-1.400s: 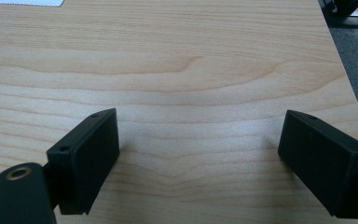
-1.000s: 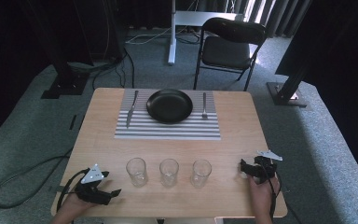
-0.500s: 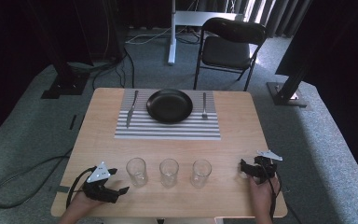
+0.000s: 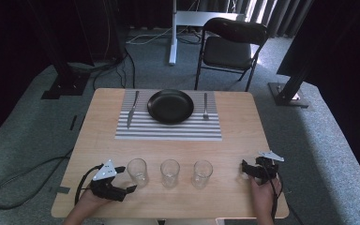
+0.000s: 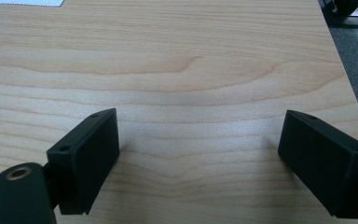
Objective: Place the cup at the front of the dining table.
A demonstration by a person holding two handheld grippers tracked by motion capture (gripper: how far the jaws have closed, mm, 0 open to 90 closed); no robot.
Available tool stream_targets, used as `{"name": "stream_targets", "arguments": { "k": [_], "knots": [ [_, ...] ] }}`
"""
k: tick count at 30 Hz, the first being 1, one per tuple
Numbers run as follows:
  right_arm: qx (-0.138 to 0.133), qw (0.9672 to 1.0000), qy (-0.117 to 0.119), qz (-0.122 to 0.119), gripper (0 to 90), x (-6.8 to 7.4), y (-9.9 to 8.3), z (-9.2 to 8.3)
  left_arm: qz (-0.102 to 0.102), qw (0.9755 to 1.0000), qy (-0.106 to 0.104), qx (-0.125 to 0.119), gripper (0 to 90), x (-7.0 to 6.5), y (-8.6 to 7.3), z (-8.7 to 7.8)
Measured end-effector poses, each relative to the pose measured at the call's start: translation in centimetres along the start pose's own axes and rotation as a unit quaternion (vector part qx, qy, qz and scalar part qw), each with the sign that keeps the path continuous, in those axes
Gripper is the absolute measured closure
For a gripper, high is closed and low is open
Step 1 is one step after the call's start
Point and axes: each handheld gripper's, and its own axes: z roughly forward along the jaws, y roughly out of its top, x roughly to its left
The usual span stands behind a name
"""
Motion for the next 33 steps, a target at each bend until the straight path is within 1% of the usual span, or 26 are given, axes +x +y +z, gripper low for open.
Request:
{"name": "stream_targets", "arguments": {
  "k": [1,2,4,5,7,8,9,10,11,12,14,16,17,18,19,20,21,22,23,24,25,28,29,31,32,33],
  "knots": [
    [0.0,1.0,0.0,0.0,11.9,0.0,0.0,0.0,-0.003,1.0,-0.004,0.002,11.5,0.0,0.1,0.1],
    [0.0,1.0,0.0,0.0,11.9,0.0,0.0,0.0,-0.002,1.0,-0.002,0.002,11.5,-0.1,0.2,0.3],
    [0.0,1.0,0.0,0.0,11.9,0.0,0.0,0.0,-0.004,1.0,-0.007,-0.001,14.1,-0.1,0.4,0.5],
    [0.0,1.0,0.0,0.0,11.9,0.0,0.0,0.0,-0.002,1.0,-0.004,-0.003,14.1,-0.3,0.5,0.7],
    [0.0,1.0,0.0,0.0,11.9,0.0,0.0,0.0,0.002,1.0,-0.006,0.0,14.1,-0.4,0.6,1.0],
    [0.0,1.0,0.0,0.0,11.9,0.0,0.0,0.0,0.002,1.0,-0.001,-0.003,14.1,-0.5,0.7,1.3],
    [0.0,1.0,0.0,0.0,11.9,0.0,0.0,0.0,0.002,1.0,-0.004,-0.005,14.1,-0.5,0.8,1.5],
    [0.0,1.0,0.0,0.0,11.9,0.0,0.0,0.0,0.003,1.0,-0.002,-0.007,14.1,-0.6,0.9,1.6],
    [0.0,1.0,0.0,0.0,11.9,0.0,0.0,0.0,0.005,0.9999,0.002,-0.011,14.1,-0.7,1.0,1.8],
    [0.0,1.0,0.0,0.0,11.9,0.0,0.0,0.0,0.003,0.9998,-0.001,-0.019,14.2,-0.7,1.1,2.0],
    [0.0,1.0,0.0,0.0,11.9,0.0,0.0,0.0,0.006,0.9995,0.006,-0.032,14.4,-0.8,1.3,2.1],
    [0.0,1.0,0.0,0.0,11.9,0.0,0.0,0.0,0.007,0.9987,0.009,-0.05,15.2,-0.9,1.5,2.2],
    [0.0,1.0,0.0,0.0,11.9,0.0,0.0,0.0,0.005,0.9983,0.006,-0.057,15.2,-0.9,1.6,2.3],
    [0.0,1.0,0.0,0.0,11.9,0.0,0.0,0.0,0.005,0.9979,0.01,-0.063,15.3,-0.9,1.6,2.3],
    [0.0,1.0,0.0,0.0,11.9,0.0,0.0,0.0,0.006,0.9974,0.016,-0.069,15.3,-0.9,1.6,2.3],
    [0.0,1.0,0.0,0.0,11.9,0.0,0.0,0.0,0.001,0.9969,0.012,-0.078,15.3,-0.9,1.6,2.3],
    [0.0,1.0,0.0,0.0,11.9,0.0,0.0,0.0,0.001,0.9956,0.019,-0.092,15.5,-0.9,1.6,2.2],
    [0.0,1.0,0.0,0.0,11.9,0.0,0.0,0.0,0.002,0.9947,0.019,-0.101,17.6,-0.9,1.5,2.1],
    [0.0,1.0,0.0,0.0,11.9,0.0,0.0,0.0,0.001,0.9944,0.015,-0.105,19.7,-0.9,1.5,2.1],
    [0.0,1.0,0.0,0.0,11.9,0.0,0.0,0.0,0.003,0.9935,0.018,-0.112,19.7,-0.9,1.5,2.1],
    [0.0,1.0,0.0,0.0,11.9,0.0,0.0,0.0,0.006,0.9935,0.017,-0.113,19.8,-0.9,1.4,2.0],
    [0.0,1.0,0.0,0.0,11.9,0.0,0.0,0.0,0.008,0.993,0.015,-0.117,19.9,-1.0,1.4,2.1],
    [0.0,1.0,0.0,0.0,11.9,0.0,0.0,0.0,0.009,0.9928,0.011,-0.119,20.0,-1.0,1.3,2.1],
    [0.0,1.0,0.0,0.0,11.9,0.0,0.0,0.0,0.016,0.9923,0.018,-0.121,20.0,-1.2,1.4,2.2],
    [0.0,1.0,0.0,0.0,11.9,0.0,0.0,0.0,0.017,0.9922,0.015,-0.123,20.0,-1.2,1.4,2.3],
    [0.0,1.0,0.0,0.0,11.9,0.0,0.0,0.0,0.019,0.9919,0.022,-0.124,21.4,-1.3,1.4,2.3]
  ]
}}
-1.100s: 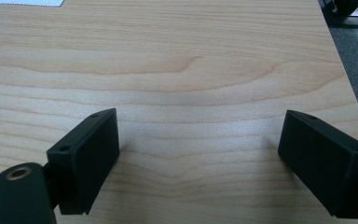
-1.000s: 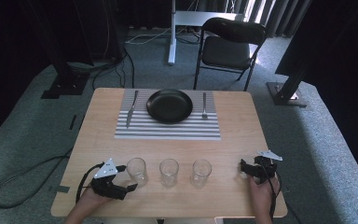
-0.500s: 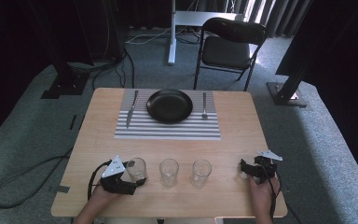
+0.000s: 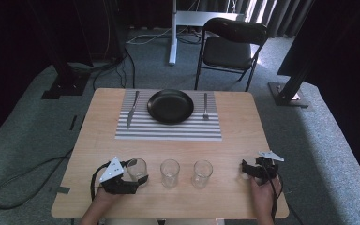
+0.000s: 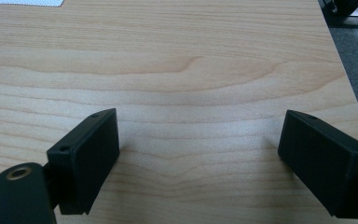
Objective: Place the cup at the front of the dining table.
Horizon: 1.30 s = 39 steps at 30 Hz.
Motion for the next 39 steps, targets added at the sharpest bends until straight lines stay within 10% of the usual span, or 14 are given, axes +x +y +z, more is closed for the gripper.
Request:
{"name": "stream_targets", "arguments": {
  "k": [11,39],
  "knots": [
    [0.0,1.0,0.0,0.0,11.9,0.0,0.0,0.0,-0.001,0.9993,0.026,-0.027,28.3,-0.4,-0.2,-0.1],
    [0.0,1.0,0.0,0.0,11.9,0.0,0.0,0.0,0.001,0.9976,0.065,0.023,29.6,-0.6,1.8,-0.1]
  ]
}}
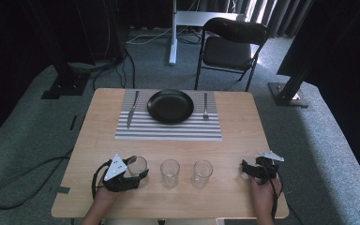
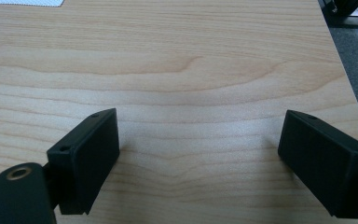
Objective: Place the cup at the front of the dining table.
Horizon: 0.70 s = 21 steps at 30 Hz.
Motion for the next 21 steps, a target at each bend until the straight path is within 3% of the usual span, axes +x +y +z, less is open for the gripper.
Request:
{"name": "stream_targets", "arguments": {
  "k": [3,21],
  "knots": [
    [0.0,1.0,0.0,0.0,11.9,0.0,0.0,0.0,-0.012,0.9999,-0.002,-0.005,29.6,0.5,0.3,-0.2],
    [0.0,1.0,0.0,0.0,11.9,0.0,0.0,0.0,-0.021,0.9995,0.024,0.006,29.6,1.9,1.8,0.5]
  ]
}}
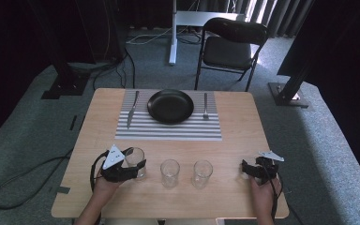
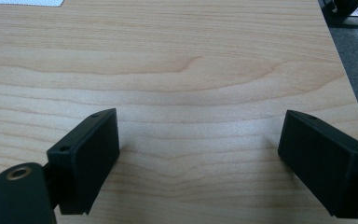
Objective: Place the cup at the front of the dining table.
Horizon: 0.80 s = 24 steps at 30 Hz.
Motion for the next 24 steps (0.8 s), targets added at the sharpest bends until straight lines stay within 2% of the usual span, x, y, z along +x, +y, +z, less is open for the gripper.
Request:
{"name": "stream_targets", "arguments": {
  "k": [4,10,14,19,21,24],
  "knots": [
    [-0.001,1.0,0.0,0.001,12.0,0.0,0.0,0.0,-0.001,1.0,0.004,0.0,29.5,0.3,0.4,0.2],
    [-0.001,1.0,0.0,-0.001,11.9,0.0,0.0,0.0,-0.002,0.9998,0.022,0.001,29.5,0.8,1.3,0.8],
    [-0.001,1.0,0.0,0.0,12.0,0.0,0.0,0.0,-0.005,0.9997,0.023,-0.001,29.5,1.4,1.7,1.0],
    [0.0,1.0,0.0,0.0,11.9,0.0,0.0,0.0,-0.005,0.9994,0.034,0.001,29.4,2.0,2.4,1.4],
    [-0.001,1.0,0.0,0.0,12.0,0.0,0.0,0.0,-0.005,0.999,0.045,0.002,29.5,2.2,2.7,1.6],
    [-0.001,1.0,-0.001,0.0,12.0,0.0,0.0,0.0,-0.013,0.9986,0.051,0.002,29.5,2.8,3.2,2.0]
  ]
}}
